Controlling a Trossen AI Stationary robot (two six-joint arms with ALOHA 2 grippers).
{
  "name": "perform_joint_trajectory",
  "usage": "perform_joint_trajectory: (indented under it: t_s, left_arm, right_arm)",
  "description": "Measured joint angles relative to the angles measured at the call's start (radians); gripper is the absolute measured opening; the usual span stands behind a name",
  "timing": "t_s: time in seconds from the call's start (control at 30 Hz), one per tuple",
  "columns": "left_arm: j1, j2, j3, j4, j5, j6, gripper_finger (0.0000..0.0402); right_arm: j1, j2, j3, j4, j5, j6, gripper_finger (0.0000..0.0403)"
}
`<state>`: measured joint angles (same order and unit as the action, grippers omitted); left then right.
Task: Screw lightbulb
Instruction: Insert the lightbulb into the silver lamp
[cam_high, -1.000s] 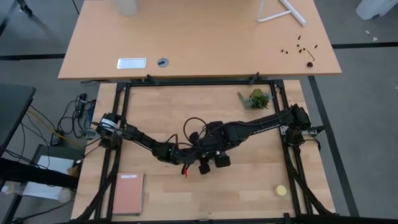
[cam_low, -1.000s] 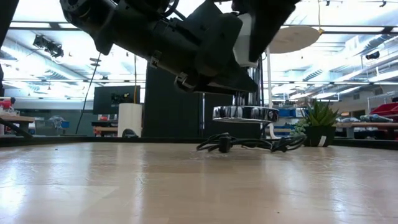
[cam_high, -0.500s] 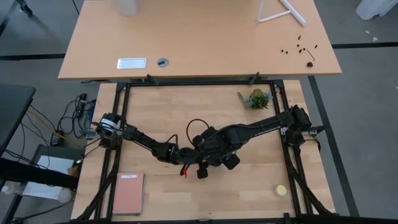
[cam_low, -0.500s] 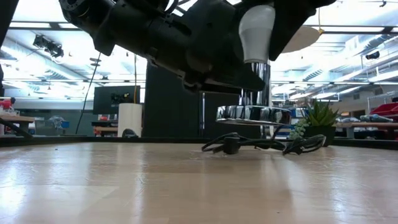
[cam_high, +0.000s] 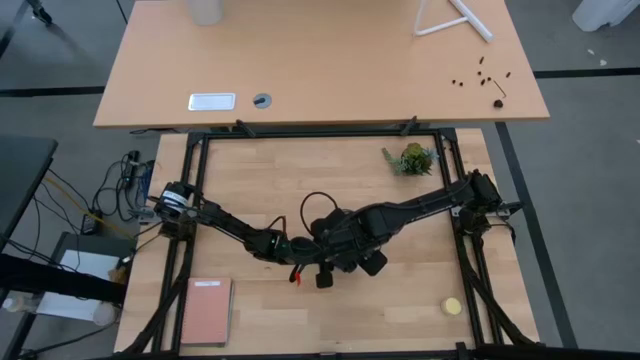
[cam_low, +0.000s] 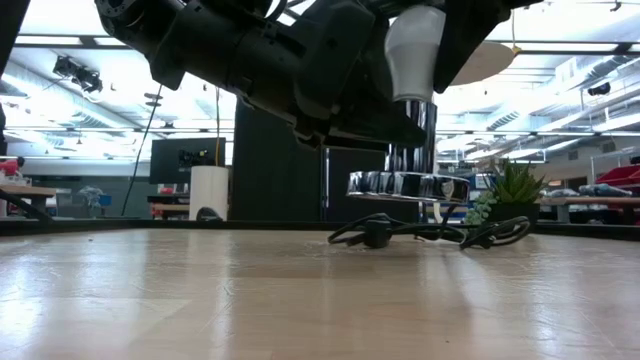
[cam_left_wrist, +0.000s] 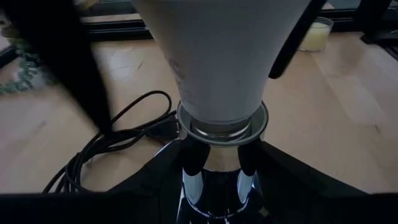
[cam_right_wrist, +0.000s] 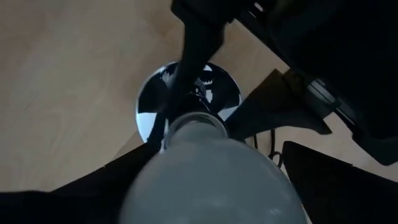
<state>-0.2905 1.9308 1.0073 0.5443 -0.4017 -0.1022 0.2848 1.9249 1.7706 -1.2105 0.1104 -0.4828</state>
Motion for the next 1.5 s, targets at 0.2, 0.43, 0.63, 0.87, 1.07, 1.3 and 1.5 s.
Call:
perform_joint_trajectory:
  t_s: [0.2,0.43,0.63,0.87,1.07,1.3,1.5]
  left_arm:
    - [0.0,0.0,0.0,-0.001,-0.021,-0.003,0.0184]
    - [-0.019,0.0,-0.001,-0.002,-0.116,-0.011,0.0184]
    - [-0.046,0.002,-0.003,-0.001,-0.303,-0.025,0.0184]
    - [-0.053,0.003,-0.003,0.005,-0.369,-0.06,0.0184]
    - [-0.061,0.003,-0.003,0.005,-0.378,-0.063,0.0184]
    - [-0.066,0.003,-0.003,0.002,-0.374,-0.086,0.0184]
    - [-0.067,0.002,-0.001,0.005,-0.375,-0.103,0.0184]
  right_arm:
    - [0.002,0.001,0.0,-0.003,0.0,0.026,0.0263]
    - [-0.006,0.001,0.0,0.006,0.023,0.22,0.0251]
    - [-0.034,0.002,0.001,0.035,0.05,0.476,0.0285]
    - [-0.066,0.002,0.002,0.108,0.051,0.7,0.026]
    - [-0.071,0.002,0.002,0.114,0.042,0.706,0.0271]
    - [-0.078,0.004,0.015,0.12,-0.022,0.666,0.0364]
    - [-0.075,0.006,0.058,0.111,-0.02,0.608,0.0394]
